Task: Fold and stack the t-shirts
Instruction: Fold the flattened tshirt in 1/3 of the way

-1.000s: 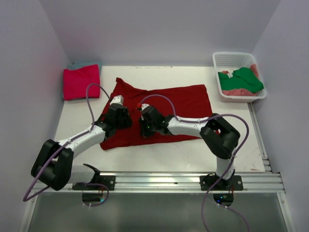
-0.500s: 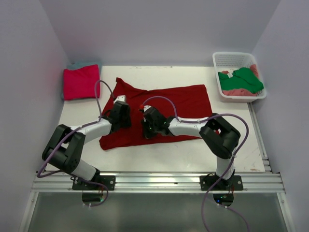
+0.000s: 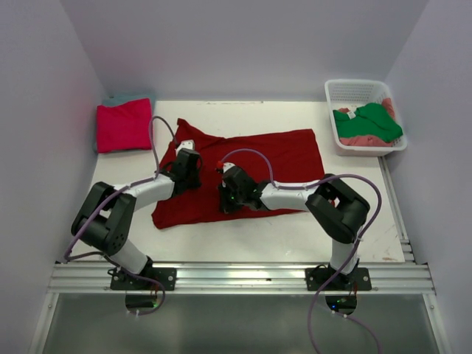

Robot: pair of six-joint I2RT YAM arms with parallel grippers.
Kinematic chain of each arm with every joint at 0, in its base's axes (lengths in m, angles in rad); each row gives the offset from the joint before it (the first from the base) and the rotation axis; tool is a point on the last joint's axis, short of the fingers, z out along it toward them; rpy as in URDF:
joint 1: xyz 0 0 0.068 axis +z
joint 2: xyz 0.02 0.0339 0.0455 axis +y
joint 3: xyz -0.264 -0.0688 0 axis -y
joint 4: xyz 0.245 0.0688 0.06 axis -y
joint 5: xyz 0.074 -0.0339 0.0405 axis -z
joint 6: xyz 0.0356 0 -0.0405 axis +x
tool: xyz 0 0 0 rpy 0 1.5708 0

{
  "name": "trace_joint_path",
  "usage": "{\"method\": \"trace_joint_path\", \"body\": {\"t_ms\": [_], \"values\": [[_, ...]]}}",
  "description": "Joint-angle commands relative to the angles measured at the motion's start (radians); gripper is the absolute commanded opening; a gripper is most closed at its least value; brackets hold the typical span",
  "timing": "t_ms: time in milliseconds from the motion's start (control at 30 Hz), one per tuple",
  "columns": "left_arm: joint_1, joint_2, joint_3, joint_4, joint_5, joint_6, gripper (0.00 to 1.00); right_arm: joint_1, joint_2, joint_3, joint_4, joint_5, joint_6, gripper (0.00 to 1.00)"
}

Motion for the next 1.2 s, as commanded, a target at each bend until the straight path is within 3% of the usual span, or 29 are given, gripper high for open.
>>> {"method": "trace_joint_path", "body": {"t_ms": [0,367,433,567,900,1167], "values": [[0.010,0.042,0.027,0.016,-0.036,0.026,0.27,0.000,-0.025,-0.030,-0.029,0.017,0.006,0.00],[0.014,0.067,0.031,0.013,-0.031,0.031,0.25,0.000,-0.029,-0.046,-0.026,0.023,0.009,0.00],[0.014,0.059,0.033,0.010,-0.031,0.031,0.20,0.000,-0.026,-0.044,-0.027,0.024,0.009,0.00],[0.014,0.026,0.048,-0.011,-0.033,0.029,0.00,0.000,-0.011,-0.044,-0.026,0.021,0.009,0.00],[0.014,-0.013,0.123,-0.073,-0.114,0.040,0.00,0.000,0.015,-0.046,-0.011,0.009,0.012,0.00],[0.025,0.084,0.194,-0.071,-0.171,0.038,0.05,0.000,0.015,-0.055,-0.012,0.009,0.009,0.00]]}}
